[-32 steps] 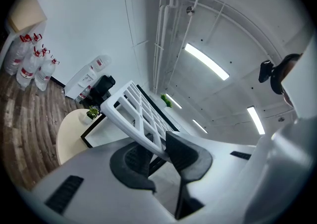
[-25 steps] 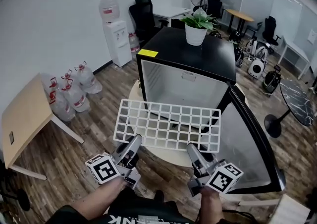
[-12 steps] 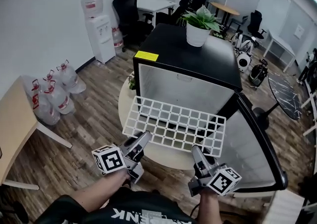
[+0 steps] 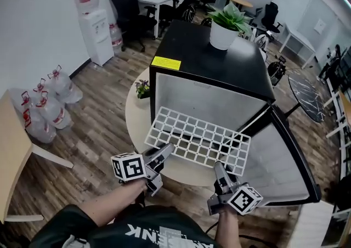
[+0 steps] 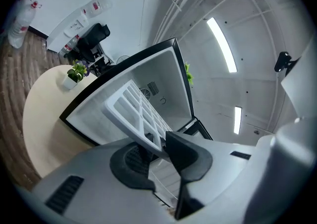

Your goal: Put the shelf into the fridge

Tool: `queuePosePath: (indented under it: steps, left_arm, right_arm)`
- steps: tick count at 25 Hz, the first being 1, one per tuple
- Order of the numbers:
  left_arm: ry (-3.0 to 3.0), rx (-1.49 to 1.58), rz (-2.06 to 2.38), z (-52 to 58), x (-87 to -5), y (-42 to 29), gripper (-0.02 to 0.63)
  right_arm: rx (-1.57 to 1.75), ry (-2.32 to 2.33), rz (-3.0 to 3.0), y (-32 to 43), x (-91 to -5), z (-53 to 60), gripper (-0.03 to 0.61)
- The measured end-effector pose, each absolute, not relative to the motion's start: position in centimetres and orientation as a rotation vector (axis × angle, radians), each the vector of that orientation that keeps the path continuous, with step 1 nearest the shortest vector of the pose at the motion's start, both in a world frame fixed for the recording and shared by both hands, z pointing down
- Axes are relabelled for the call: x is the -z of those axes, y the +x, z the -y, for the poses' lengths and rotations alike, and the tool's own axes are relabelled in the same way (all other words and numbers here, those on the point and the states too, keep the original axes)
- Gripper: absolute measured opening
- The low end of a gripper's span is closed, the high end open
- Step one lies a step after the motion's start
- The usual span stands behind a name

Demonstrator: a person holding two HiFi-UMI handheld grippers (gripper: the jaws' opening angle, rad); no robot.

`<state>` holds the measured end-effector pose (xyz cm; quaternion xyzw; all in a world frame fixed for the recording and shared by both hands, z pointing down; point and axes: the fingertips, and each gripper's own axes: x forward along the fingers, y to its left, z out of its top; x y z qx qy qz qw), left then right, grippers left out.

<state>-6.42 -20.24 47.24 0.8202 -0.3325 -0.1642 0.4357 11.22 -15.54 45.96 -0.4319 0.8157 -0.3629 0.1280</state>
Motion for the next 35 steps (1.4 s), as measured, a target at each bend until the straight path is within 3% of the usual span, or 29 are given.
queuePosePath:
  steps: [20, 35]
  left_arm:
    - [1.993, 0.324, 0.668, 24.0, -51.5, -8.3, 0.078]
    - [2.004, 0.288, 0.709, 24.5, -52.0, -7.6, 0.074]
  right_arm:
    - [1.092, -1.419, -2.283, 8.8, -49.3, 18.2, 0.12]
    - [1.288, -1.176, -2.143, 9.2, -50.5, 20.5, 0.12]
